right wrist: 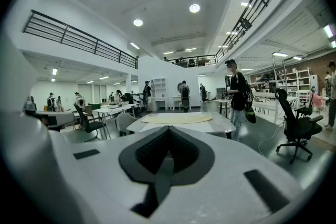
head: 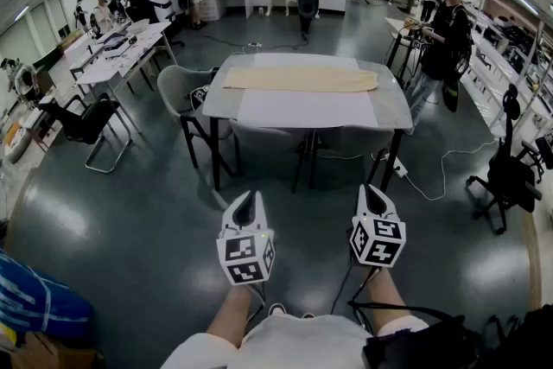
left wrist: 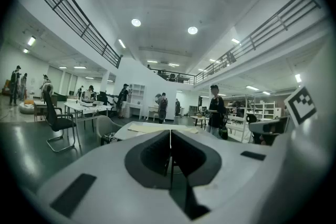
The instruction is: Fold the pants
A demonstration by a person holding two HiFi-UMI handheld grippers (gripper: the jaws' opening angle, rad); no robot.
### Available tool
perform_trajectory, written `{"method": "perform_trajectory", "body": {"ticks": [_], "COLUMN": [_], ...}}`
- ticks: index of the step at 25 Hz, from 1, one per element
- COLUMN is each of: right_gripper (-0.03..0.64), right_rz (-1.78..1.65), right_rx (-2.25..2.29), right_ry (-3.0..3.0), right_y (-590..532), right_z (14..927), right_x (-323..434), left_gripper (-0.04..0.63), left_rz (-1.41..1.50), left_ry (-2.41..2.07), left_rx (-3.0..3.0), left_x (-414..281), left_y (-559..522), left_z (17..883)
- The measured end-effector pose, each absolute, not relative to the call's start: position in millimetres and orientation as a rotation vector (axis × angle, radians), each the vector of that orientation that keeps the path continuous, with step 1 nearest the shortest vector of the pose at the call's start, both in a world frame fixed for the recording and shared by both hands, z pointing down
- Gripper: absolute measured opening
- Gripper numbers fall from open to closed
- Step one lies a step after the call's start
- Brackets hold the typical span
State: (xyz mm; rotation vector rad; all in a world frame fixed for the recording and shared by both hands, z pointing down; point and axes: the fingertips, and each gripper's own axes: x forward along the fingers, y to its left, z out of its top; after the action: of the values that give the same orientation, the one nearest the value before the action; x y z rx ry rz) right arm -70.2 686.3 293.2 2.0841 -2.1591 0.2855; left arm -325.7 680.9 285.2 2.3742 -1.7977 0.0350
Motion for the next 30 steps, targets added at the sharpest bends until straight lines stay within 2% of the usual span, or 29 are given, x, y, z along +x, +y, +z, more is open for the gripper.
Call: {"method": "perform_trajectory", "body": {"ticks": [17,23,30], "right_gripper": [-0.008,-0.008,-0.008], "right_rz": [0.355,0.376,0.404], "right_rx": [2.194,2.227,2.277], "right_ry": [-2.063,-1.990,-1.956], "right_y": [675.1,666.5,605.8], "right_z": [309.2,315.1,327.3], "right_x": [-91.6,-73.4,-46.7], "left_gripper": [0.009,0.009,0.009], "left_rz": [0.044,0.036,0.081], "left_ry": [-1.714,-1.659,-1.606], "left_rx": [2.452,2.456,2.483], "left_x": [-352.9,-338.6,-309.6], "left_y": [640.7,618.1,555.0], "left_z": [291.1,297.0,314.3]}}
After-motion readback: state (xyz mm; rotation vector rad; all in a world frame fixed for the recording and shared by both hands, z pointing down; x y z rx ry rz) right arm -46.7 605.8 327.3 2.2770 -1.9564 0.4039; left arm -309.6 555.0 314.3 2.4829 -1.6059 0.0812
